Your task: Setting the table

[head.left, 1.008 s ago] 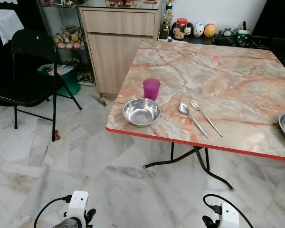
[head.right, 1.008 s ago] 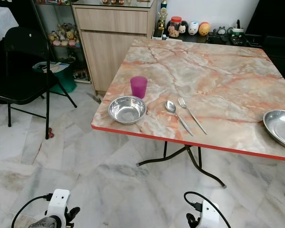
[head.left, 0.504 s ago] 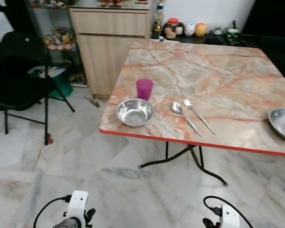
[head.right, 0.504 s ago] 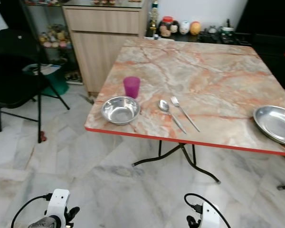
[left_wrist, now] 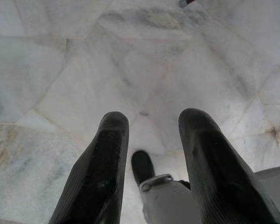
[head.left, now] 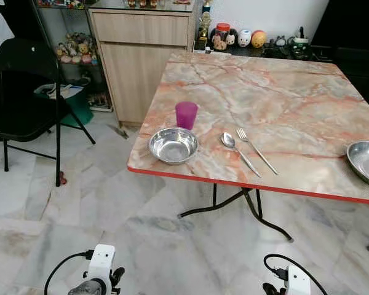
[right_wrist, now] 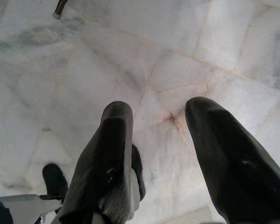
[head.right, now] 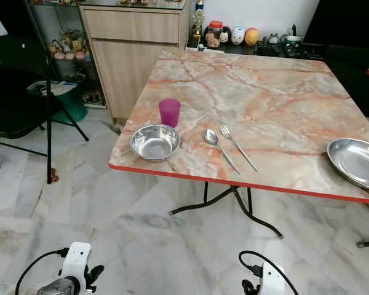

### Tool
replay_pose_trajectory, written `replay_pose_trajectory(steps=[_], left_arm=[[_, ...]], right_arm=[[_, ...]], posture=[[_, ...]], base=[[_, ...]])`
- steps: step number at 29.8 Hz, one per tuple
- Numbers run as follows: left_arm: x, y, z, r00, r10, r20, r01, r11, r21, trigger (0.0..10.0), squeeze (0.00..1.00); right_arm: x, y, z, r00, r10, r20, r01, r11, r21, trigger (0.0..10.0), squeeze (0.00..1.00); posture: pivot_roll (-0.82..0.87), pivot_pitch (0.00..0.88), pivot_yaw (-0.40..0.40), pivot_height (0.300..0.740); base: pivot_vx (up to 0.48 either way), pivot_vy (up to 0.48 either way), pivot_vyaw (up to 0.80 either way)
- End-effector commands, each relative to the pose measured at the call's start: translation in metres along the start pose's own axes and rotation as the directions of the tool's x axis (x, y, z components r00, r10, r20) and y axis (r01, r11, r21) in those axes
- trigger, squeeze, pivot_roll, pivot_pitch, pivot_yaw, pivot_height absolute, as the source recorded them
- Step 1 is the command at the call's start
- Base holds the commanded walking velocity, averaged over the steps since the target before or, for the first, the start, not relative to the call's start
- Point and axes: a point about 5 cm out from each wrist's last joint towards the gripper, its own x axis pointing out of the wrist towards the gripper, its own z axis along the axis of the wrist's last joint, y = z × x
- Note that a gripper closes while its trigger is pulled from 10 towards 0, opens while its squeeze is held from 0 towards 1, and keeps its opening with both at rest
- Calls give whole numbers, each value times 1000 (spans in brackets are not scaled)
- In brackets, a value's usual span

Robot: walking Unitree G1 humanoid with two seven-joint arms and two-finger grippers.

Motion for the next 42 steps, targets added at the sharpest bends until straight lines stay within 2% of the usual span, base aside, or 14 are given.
replay_pose_trajectory(steps=[1,24,30,40,42], left_arm=[[-1,-2,-6,1000,-6,-19,7,1000,14,10000,0],[-2,-2,-8,1000,-9,-22,9,1000,12,10000,0],[-1,-4,-9,1000,-13,-26,13,1000,5,10000,0],[-2,-4,-10,1000,-7,-26,7,1000,-6,10000,0],[-2,-5,-10,1000,-6,-25,5,1000,-15,10000,0]], right_arm=[[0,-2,-1,1000,-11,-3,12,1000,18,10000,0],[0,1,-3,1000,-7,-7,7,1000,22,10000,0],[0,2,-3,1000,-7,-5,7,1000,13,10000,0],[3,6,17,997,16,82,-14,1000,-27,10000,0],[3,6,31,988,21,150,-15,999,-43,10000,0]], posture=[[43,0,-46,736],[42,0,-44,736],[42,0,-45,736],[36,0,-46,736],[39,0,-49,736]], base=[[0,-352,0],[0,-358,-61],[0,-46,-321],[0,0,0],[0,0,0]])
